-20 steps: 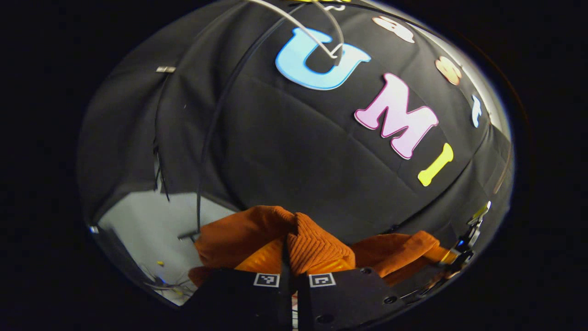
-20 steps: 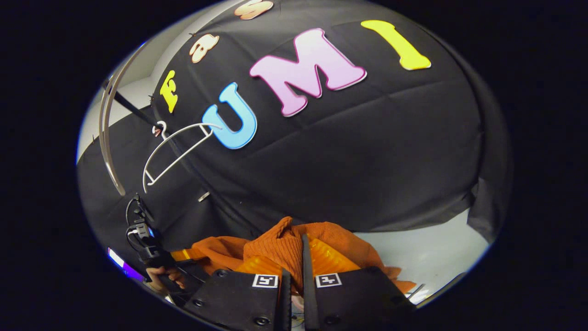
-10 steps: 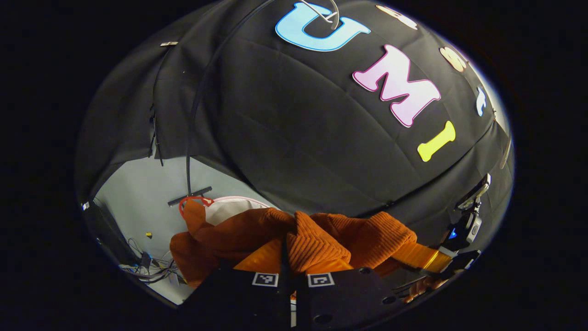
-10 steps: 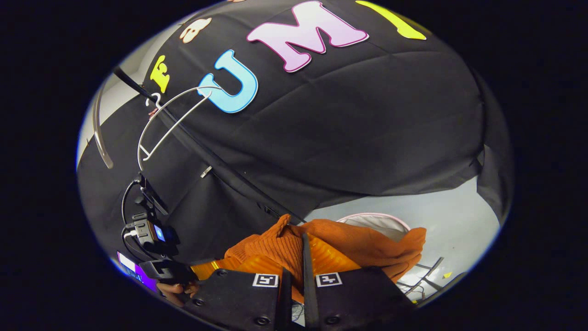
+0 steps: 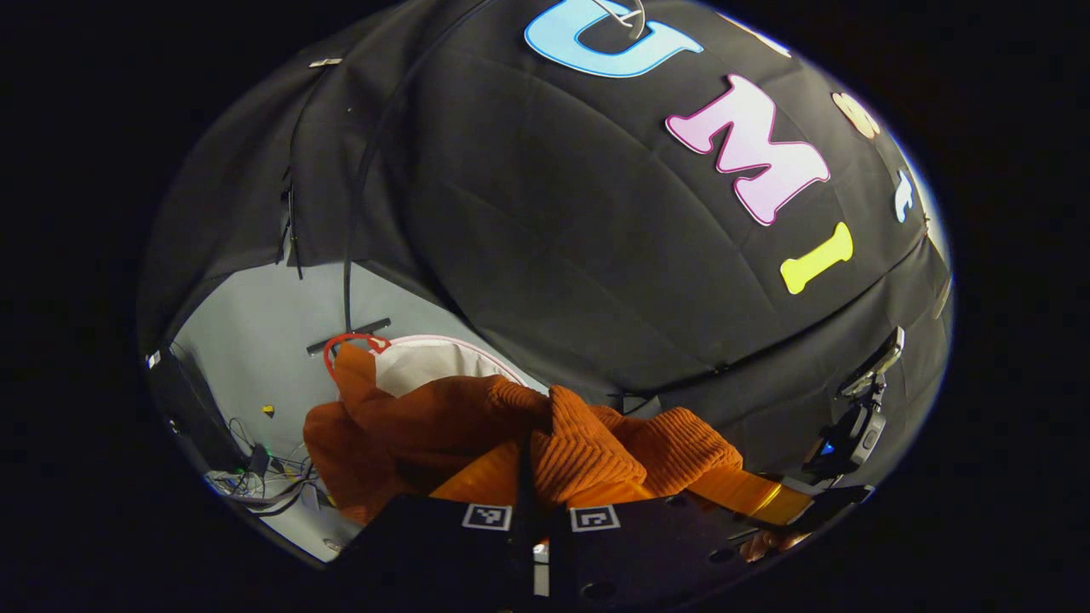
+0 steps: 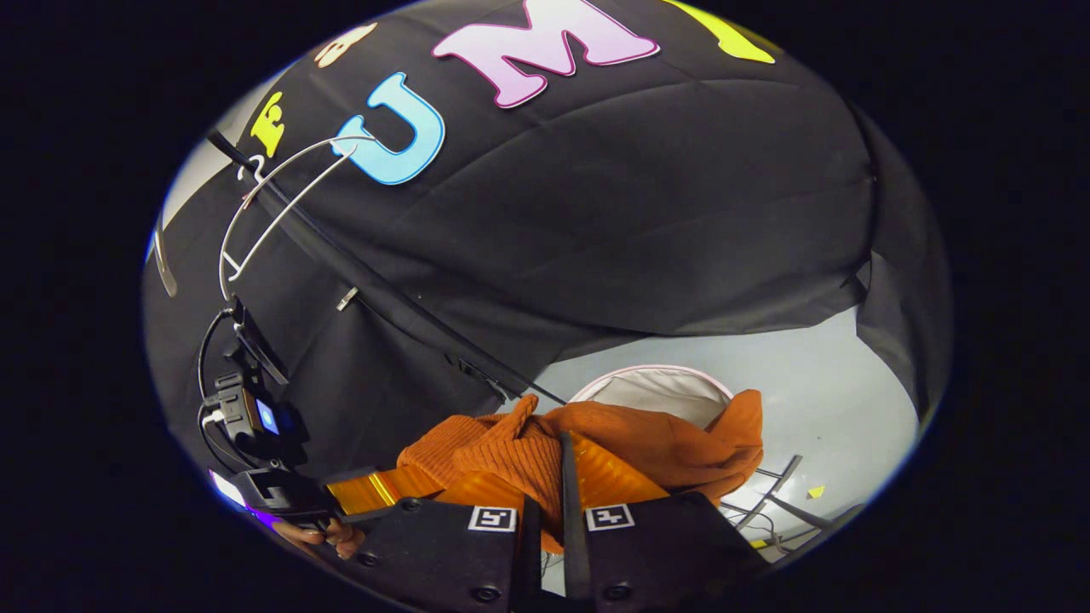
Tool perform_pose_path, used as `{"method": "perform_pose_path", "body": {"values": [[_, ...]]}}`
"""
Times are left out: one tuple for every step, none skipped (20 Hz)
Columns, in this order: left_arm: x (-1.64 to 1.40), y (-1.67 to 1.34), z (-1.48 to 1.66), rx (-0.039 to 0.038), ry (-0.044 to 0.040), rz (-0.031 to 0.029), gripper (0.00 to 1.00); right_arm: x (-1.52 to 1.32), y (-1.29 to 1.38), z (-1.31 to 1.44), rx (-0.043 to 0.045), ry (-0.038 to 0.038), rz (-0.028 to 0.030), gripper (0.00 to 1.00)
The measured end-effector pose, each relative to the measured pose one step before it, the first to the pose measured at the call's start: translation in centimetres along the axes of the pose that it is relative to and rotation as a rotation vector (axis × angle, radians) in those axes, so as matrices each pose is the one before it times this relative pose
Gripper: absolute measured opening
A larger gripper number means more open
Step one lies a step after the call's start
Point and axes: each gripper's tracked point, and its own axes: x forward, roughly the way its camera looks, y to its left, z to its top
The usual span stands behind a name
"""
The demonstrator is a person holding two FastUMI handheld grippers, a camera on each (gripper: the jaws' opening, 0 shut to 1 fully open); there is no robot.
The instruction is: Grasp the clothes on the hanger with both hands and then place them into the laundry hamper below.
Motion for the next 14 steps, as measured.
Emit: {"method": "perform_pose_path", "body": {"values": [[-0.411, 0.550, 0.060, 0.00941, 0.00028, 0.02110, 0.14, -0.324, -0.532, 0.404, -0.01036, 0.00368, -0.01882, 0.14], [0.034, 0.832, -0.359, 0.01283, 0.00847, 0.03125, 0.35, 0.252, -0.831, -0.096, -0.01375, 0.00317, -0.02857, 0.19], [0.466, 0.993, -0.161, 0.00968, 0.00527, 0.03125, 0.56, 0.145, -0.768, -0.069, -0.00795, 0.00337, -0.02441, 0.39], [-0.617, 0.199, 0.232, -0.00729, -0.00971, -0.00524, 0.77, -0.081, -0.438, -0.208, -0.00142, 0.00693, -0.01504, 0.59], [0.063, 0.099, 0.150, -0.01592, -0.01109, 0.00216, 0.99, -0.201, -0.137, 0.184, 0.02472, 0.00287, 0.02069, 0.79], [-0.282, -0.449, 0.691, -0.02650, -0.01732, -0.01921, 0.95, 0.522, 0.105, 0.058, 0.04208, -0.01196, 0.01964, 0.99], [-0.105, -0.301, 0.460, -0.02337, -0.01161, -0.00957, 0.95, -0.296, 0.283, 0.570, 0.03349, -0.01218, 0.00936, 0.99], [0.167, 0.130, 0.216, -0.01293, -0.00610, -0.00164, 0.95, -0.071, -0.081, 0.686, 0.01083, -0.00908, -0.00550, 0.98], [0.141, 0.251, 0.126, -0.00140, -0.00335, 0.00639, 0.96, -0.067, -0.111, 0.137, -0.00269, -0.00469, -0.00760, 0.98], [0.093, 0.343, -0.102, 0.00322, 0.00060, 0.00414, 0.96, -0.060, -0.147, -0.093, -0.00605, 0.00301, -0.00356, 0.99], [-0.130, 0.166, 0.027, 0.00263, 0.00310, 0.00283, 0.96, 0.085, 0.037, -0.031, -0.00266, 0.00083, 0.00109, 0.98], [-0.105, 0.177, 0.016, 0.00164, 0.00014, 0.00182, 0.96, 0.139, 0.142, 0.023, 0.00028, -0.00120, 0.00308, 0.99], [-0.120, 0.063, 0.062, -0.00039, -0.00120, -0.00123, 0.95, 0.009, 0.099, -0.073, 0.00313, -0.00266, 0.00098, 0.98], [-0.085, 0.048, -0.117, -0.00343, -0.00125, -0.00212, 0.95, -0.079, 0.224, 0.068, 0.00394, -0.00406, 0.00061, 0.98]]}}
